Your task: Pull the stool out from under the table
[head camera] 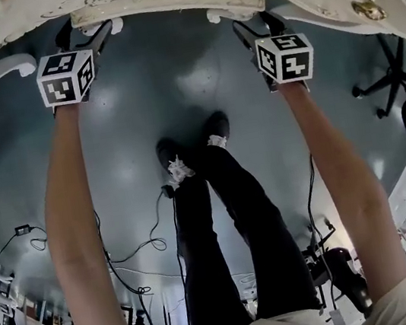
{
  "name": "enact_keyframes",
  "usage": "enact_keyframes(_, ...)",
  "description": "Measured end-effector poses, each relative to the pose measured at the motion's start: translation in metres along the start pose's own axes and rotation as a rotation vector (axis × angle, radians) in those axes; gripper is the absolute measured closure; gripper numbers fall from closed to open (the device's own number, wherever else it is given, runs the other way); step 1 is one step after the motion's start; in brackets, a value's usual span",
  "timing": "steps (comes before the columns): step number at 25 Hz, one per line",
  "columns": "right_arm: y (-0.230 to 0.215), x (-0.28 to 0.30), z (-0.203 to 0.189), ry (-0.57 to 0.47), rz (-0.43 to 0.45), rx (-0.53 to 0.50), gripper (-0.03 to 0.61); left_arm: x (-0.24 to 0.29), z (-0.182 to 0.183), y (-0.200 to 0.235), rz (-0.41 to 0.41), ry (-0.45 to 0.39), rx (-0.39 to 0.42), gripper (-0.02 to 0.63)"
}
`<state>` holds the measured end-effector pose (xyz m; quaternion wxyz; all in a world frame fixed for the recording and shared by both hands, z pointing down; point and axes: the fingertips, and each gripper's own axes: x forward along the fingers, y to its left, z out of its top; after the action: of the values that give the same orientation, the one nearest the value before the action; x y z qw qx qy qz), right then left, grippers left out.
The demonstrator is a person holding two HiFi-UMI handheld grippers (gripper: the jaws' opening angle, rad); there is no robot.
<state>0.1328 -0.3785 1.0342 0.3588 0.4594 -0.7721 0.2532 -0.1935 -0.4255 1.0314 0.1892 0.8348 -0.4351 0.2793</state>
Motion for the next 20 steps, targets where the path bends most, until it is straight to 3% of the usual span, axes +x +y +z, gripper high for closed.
enact_keyframes(4, 0.0, 0.011, 0.01, 0.029, 0.001, -0.046, 0.293, 0.018, 0.006, -0.008, -0.043, 0.039, 0.08, 0.258)
enact_keyframes(10, -0.004, 0.018, 0.008, 0.033, -0.061, -0.011, 0.304, 0.017, 0.003, -0.007, -0.001, 0.048, 0.026, 0.259)
enact_keyframes(20, 0.0, 0.012, 0.002, 0.03, -0.078, 0.015, 0.319, 0.006, -0.005, -0.012, 0.023, 0.031, 0.001, 0.262)
